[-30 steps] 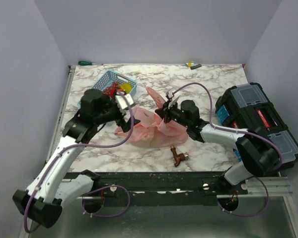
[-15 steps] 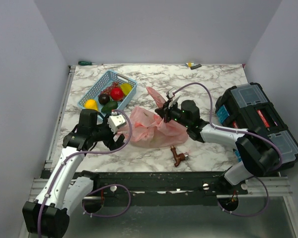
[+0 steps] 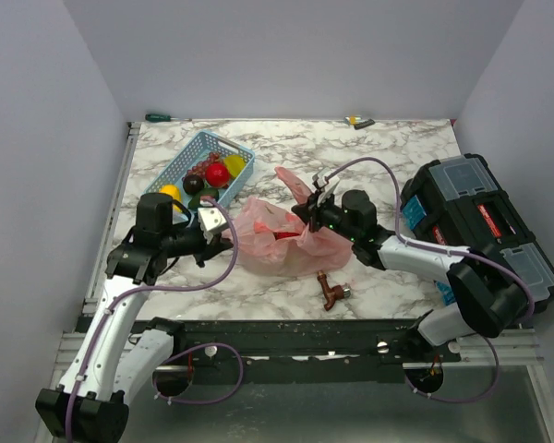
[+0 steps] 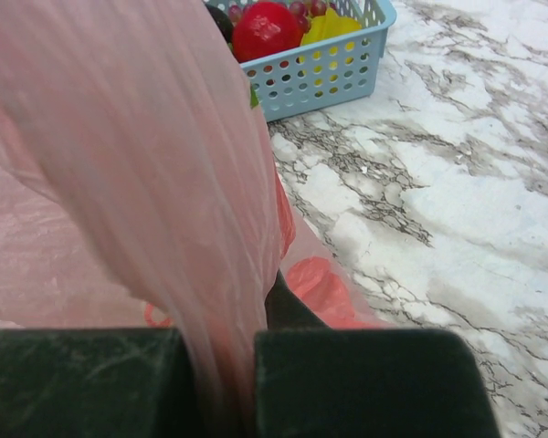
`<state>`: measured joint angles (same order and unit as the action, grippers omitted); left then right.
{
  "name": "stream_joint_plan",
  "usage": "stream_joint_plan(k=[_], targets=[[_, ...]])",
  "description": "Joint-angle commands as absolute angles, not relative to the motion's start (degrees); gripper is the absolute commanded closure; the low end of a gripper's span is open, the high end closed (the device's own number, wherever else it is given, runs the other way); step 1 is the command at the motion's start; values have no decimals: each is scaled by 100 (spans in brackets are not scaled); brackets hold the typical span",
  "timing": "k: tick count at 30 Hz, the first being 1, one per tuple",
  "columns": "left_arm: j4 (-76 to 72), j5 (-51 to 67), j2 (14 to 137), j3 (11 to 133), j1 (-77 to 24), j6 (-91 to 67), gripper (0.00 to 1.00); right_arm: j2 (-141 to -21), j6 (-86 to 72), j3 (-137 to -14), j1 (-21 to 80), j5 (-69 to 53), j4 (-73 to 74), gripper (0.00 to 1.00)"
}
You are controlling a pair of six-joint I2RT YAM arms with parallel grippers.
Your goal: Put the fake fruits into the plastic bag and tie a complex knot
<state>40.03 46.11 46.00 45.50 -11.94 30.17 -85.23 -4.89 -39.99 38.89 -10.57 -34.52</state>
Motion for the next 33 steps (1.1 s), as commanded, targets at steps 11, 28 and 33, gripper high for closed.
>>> stream_joint_plan(k=[11,28,33], targets=[[4148,5540,4910,6096,-1160,690,100,-8253,220,-3945,3831,-1167,-3521,96],[4627,5092,5143,6231,-1169,721,100,-6575,1064,-5190,3788,-2398,-1394,0],[4714,5091,5142,6305,-1169,776,100,-6226,1440,-5343,4264,-3489,-1074,0]])
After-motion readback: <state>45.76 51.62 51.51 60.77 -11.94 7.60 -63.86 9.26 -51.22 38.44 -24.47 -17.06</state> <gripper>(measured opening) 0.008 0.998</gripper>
